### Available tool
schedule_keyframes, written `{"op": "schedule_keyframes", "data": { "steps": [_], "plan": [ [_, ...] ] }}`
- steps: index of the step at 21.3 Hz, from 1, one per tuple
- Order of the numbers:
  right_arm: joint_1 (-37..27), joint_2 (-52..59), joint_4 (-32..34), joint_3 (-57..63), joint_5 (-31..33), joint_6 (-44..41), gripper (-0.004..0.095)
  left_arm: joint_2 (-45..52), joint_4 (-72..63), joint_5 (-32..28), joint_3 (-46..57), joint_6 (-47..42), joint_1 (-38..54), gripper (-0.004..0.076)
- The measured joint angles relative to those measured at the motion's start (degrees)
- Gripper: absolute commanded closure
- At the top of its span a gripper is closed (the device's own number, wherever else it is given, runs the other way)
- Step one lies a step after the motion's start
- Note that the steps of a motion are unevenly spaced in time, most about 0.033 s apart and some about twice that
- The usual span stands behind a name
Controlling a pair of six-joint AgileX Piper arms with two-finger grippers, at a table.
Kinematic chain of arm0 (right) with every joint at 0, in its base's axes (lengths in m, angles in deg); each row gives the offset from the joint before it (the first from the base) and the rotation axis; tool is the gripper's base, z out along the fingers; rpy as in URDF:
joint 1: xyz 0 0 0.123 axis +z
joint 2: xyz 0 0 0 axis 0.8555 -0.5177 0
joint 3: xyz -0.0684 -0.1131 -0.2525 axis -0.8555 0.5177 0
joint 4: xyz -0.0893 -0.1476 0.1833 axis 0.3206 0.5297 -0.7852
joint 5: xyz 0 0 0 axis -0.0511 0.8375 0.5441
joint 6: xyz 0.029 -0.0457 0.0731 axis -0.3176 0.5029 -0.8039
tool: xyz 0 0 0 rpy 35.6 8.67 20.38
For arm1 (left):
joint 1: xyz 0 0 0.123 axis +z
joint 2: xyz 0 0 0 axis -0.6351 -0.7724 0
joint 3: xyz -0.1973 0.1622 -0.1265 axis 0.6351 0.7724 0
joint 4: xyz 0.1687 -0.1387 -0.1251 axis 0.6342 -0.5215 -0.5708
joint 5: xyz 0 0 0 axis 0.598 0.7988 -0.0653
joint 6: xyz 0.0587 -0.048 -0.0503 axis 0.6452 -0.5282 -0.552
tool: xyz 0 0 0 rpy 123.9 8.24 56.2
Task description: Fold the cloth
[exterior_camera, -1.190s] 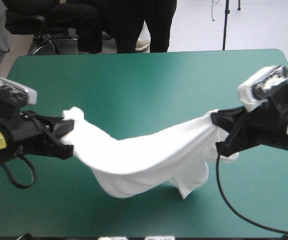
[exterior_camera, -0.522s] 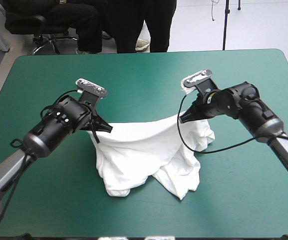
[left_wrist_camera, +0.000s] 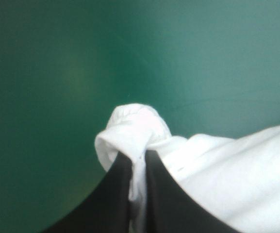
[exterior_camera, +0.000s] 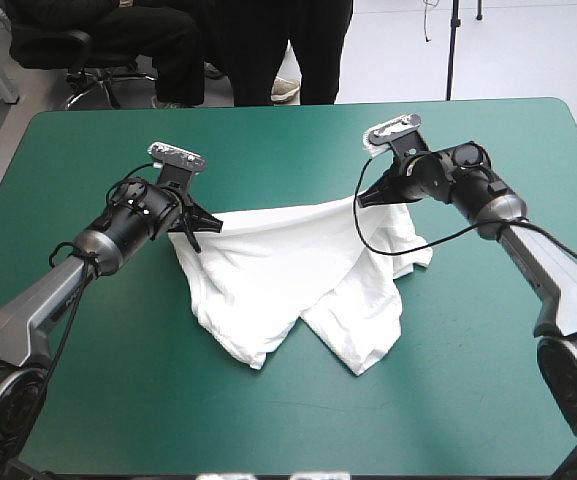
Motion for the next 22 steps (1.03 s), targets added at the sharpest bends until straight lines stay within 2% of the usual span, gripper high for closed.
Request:
{"op": "schedule_keyframes", "data": {
  "steps": [2, 3, 4, 5, 6, 7, 8, 9, 10, 14, 17, 19, 22],
  "plan": [
    [0.0, -1.5, -0.8, -0.7, 0.0, 0.1, 0.082, -0.5, -0.3, -1.8, 0.0, 0.0, 0.1, 0.072],
    [0.0, -2.3, -0.8, -1.0, -0.1, 0.2, 0.0686, -0.9, -0.3, -2.2, 0.0, 0.0, 0.1, 0.0671],
    [0.0, -3.4, -1.2, -1.4, -0.1, 1.0, 0.0605, -1.3, -0.4, -2.4, 0.0, 0.0, 0.1, 0.0633],
    [0.0, -3.8, -1.2, -1.4, 0.0, 1.2, 0.0453, -1.5, -0.4, -2.4, 0.0, 0.0, 0.1, 0.0535],
    [-0.1, -3.9, -1.3, -1.7, 0.5, 1.4, 0.0378, -1.6, -0.4, -1.7, 0.0, 0.4, 0.1, 0.048],
    [-0.1, -3.9, -1.3, -2.3, 1.4, 1.4, 0.0282, -1.6, -0.4, -1.0, -0.2, 0.7, 0.1, 0.0363],
    [-0.1, -3.4, -0.8, -3.9, 3.8, 1.6, 0.0269, -1.6, -0.7, 2.1, -1.4, 1.1, 0.1, 0.0318],
    [-0.1, -3.2, -0.8, -4.7, 5.0, 1.6, 0.0281, -1.6, -0.9, 3.6, -2.2, 1.2, 0.1, 0.0232],
    [-0.1, -2.1, -0.5, -6.8, 7.8, 1.6, 0.0294, -1.6, -0.9, 8.1, -4.7, 1.4, 0.1, 0.0214],
    [-0.1, 4.2, 0.0, -9.6, 15.2, 2.2, 0.0334, 1.8, -3.5, 20.4, -12.9, 3.6, 0.1, 0.0216],
    [-0.1, 9.2, 0.0, -9.6, 24.6, 2.2, 0.0337, 7.6, -8.4, 31.1, -15.3, 4.7, 0.2, 0.0216],
    [-0.1, 11.2, 0.0, -9.6, 30.8, 2.2, 0.0337, 10.9, -11.7, 32.7, -15.2, 5.4, 0.2, 0.0218],
    [-0.1, 13.6, -0.5, -8.3, 33.0, 2.2, 0.0337, 14.2, -14.2, 32.7, -14.1, 6.4, 0.2, 0.0218]
  ]
}}
